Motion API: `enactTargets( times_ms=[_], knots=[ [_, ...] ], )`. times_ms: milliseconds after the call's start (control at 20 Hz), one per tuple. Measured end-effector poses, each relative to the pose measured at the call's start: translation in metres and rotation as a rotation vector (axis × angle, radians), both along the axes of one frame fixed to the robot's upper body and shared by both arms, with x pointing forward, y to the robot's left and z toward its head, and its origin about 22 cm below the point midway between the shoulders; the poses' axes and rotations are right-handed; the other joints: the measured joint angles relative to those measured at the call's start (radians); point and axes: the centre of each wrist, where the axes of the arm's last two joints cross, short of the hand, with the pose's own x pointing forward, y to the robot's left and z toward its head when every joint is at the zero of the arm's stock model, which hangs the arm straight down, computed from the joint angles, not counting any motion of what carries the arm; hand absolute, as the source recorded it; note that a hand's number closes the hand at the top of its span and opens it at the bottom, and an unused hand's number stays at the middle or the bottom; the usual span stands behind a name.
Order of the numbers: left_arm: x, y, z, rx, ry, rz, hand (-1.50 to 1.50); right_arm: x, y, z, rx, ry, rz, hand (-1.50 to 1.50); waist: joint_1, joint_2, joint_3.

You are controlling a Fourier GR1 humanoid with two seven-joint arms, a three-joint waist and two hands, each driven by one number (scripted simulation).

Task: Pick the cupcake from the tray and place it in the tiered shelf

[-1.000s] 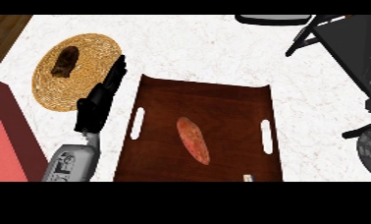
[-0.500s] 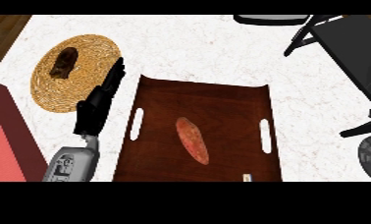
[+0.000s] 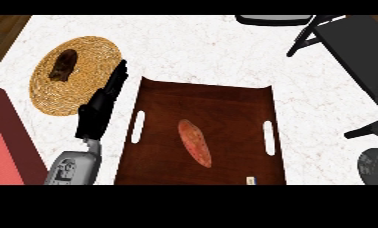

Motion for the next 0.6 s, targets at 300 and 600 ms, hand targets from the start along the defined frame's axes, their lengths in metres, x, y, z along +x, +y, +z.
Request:
enactTargets(
  times_ms=[300, 600],
  knots=[
    [-0.001, 0.007, 0.001, 0.003, 0.006, 0.003, 0.0, -0.01, 0.012, 0.007, -0.007, -0.09, 0.006, -1.5, -0.002, -0.003, 0.0],
    [0.0, 0.007, 0.0, 0.002, 0.002, 0.007, 0.0, -0.015, 0.026, 0.016, 0.006, -0.19, 0.073, -1.5, -0.002, -0.003, 0.0]
  ],
)
